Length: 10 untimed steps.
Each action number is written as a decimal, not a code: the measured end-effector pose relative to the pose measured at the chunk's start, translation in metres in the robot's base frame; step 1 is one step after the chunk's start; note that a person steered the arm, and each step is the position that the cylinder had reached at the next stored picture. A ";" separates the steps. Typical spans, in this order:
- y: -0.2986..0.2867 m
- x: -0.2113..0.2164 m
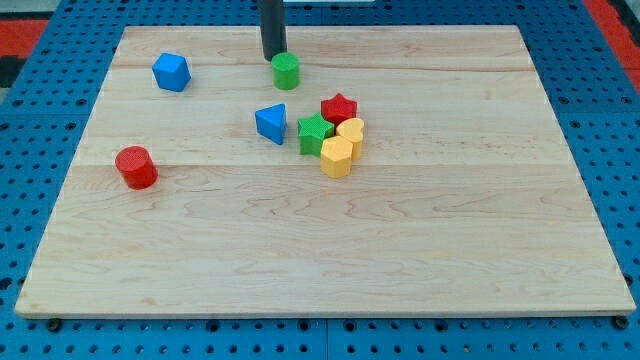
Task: Move green circle to the top of green star
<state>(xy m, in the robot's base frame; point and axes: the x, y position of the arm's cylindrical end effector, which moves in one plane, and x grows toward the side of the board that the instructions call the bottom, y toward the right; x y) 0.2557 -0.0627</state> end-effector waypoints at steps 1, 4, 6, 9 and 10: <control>-0.005 0.006; 0.021 0.020; 0.030 0.034; 0.030 0.048; 0.030 0.052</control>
<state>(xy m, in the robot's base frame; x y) 0.3074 -0.0324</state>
